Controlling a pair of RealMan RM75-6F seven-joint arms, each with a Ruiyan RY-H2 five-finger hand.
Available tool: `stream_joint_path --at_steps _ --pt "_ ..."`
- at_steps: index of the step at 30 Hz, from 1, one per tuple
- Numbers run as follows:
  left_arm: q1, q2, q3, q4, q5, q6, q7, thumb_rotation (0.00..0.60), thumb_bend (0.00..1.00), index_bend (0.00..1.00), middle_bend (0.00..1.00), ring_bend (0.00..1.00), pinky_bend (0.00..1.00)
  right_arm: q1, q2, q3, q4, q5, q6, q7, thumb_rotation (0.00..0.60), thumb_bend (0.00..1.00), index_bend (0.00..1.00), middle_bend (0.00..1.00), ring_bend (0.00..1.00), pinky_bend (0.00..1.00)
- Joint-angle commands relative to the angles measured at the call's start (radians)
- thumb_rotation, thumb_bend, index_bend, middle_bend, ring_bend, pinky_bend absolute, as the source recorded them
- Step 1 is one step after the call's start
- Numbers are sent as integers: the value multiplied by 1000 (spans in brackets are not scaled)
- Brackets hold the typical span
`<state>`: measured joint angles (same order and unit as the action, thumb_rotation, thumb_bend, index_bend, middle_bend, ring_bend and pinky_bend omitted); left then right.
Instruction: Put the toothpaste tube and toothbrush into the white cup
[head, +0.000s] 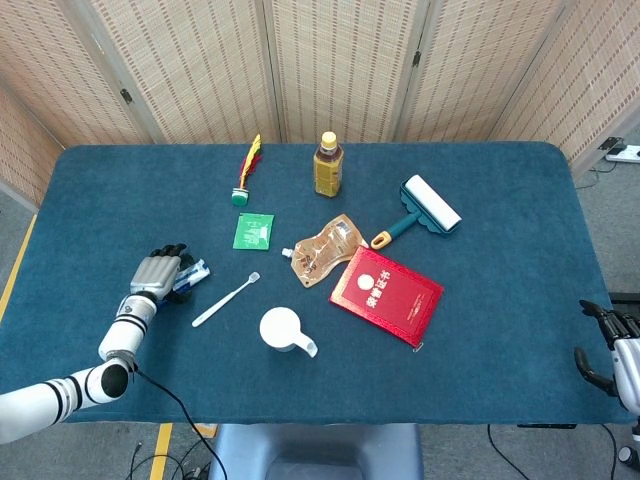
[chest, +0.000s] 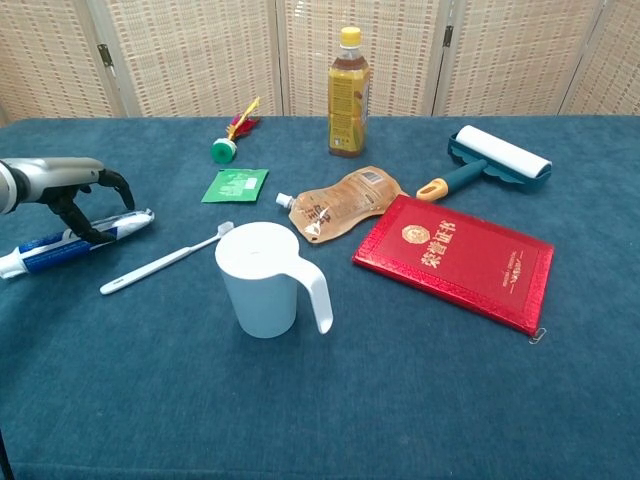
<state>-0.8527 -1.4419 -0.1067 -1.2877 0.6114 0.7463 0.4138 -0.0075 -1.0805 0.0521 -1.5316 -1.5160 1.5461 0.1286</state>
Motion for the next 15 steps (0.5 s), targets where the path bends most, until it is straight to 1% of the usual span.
stream_joint_path --at_steps 1,6,9,12,14,15 --pt "-6 10 -5 -7 -45 0 6 538 376 251 84 0 136 2 -1 1 1 0 -3 1 600 341 174 291 247 249" --pt "-2 36 -6 -26 -59 -8 -6 538 376 235 84 0 136 6 -3 3 6 3 -9 3 600 341 174 291 247 249" --pt "-6 48 9 -37 -75 -28 4 535 377 233 84 0 136 9 -5 3 8 4 -14 4 600 341 174 291 247 249" --pt "-24 54 32 -41 -119 -58 31 514 376 233 84 0 136 10 -6 4 12 7 -17 7 600 341 174 291 247 249" --pt "-34 51 42 -40 -144 -57 46 501 376 234 84 0 136 10 -7 3 13 8 -19 7 600 341 174 292 247 249" --pt "-40 47 48 -40 -159 -54 55 483 376 236 84 0 136 10 -7 3 13 8 -19 7 600 342 174 292 247 249"
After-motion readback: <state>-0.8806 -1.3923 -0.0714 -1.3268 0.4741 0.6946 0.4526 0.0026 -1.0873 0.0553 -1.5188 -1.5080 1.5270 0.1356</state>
